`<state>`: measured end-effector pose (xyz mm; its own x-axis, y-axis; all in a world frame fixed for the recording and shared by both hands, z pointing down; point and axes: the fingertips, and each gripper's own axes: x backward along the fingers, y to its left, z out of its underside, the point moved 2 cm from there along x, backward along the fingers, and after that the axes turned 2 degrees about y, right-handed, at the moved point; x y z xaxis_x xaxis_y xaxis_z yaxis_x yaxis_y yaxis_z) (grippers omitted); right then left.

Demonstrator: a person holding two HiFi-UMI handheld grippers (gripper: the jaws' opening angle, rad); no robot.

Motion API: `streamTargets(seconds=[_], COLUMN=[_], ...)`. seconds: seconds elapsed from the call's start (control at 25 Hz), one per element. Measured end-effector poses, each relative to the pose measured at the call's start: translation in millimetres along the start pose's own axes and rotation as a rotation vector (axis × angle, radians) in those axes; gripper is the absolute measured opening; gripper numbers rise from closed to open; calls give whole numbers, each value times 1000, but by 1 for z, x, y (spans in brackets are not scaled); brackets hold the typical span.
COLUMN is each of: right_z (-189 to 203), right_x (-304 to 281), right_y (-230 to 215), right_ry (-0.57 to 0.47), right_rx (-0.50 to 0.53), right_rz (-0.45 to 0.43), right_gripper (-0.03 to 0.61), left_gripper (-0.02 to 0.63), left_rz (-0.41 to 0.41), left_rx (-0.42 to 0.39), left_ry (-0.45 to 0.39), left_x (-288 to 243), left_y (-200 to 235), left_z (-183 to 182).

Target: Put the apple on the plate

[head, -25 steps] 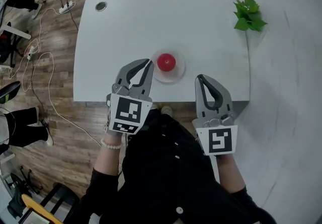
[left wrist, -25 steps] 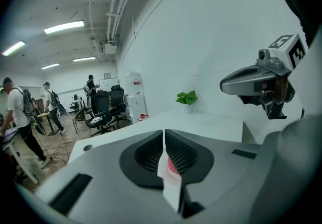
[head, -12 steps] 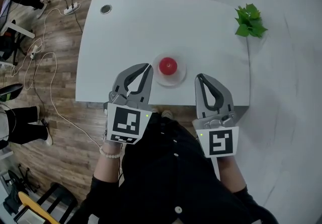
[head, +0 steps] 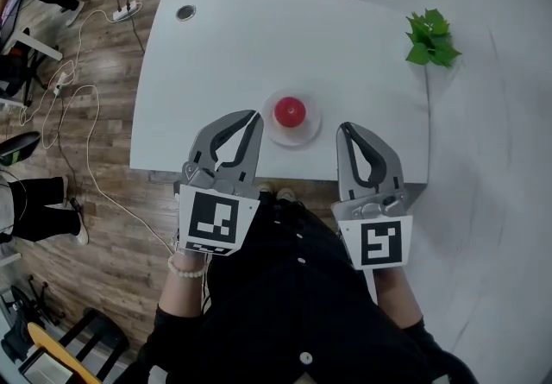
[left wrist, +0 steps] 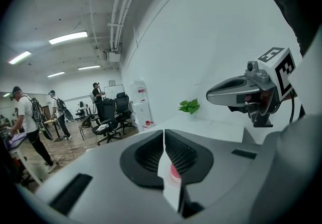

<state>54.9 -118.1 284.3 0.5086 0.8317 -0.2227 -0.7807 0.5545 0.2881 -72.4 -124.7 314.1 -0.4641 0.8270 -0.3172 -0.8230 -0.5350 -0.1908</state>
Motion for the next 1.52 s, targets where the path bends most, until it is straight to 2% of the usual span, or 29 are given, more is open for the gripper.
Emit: streamTargets(seconds=[0.08, 0.2, 0.44, 0.88, 1.0, 1.12, 1.24, 1.32, 1.52], right_z=[-1, -3, -3, 1, 0, 2, 2, 3, 3], right_x=[0, -1, -2, -1, -1, 0, 0, 0, 1], right_y=[1, 1, 5, 5, 3, 2, 2, 2, 2], right_ry=[-7, -20, -17, 7, -9, -3, 2, 9, 2], right_rx=[-1, 3, 14, 26, 30, 32, 31, 31, 37], right_rz=[-1, -6, -17, -25, -22, -18, -17, -17, -19], right_gripper=[43, 43, 43, 41, 41, 41, 41, 41, 41], left_gripper=[23, 23, 23, 23, 23, 23, 23, 23, 23], left_rz=[-7, 8, -7, -9, -16, -5, -10, 7, 11], left_rx=[16, -20, -1, -35, -16, -29, 5, -23, -24], left_ry=[1, -12, 2, -5, 4, -2, 12, 0, 0], left_x=[1, 2, 5, 4, 3, 1, 1, 0, -1], left_y=[0, -3, -4, 0, -2, -5, -6, -7, -9], left_z=[0, 0, 3, 3, 4, 4, 4, 4, 5])
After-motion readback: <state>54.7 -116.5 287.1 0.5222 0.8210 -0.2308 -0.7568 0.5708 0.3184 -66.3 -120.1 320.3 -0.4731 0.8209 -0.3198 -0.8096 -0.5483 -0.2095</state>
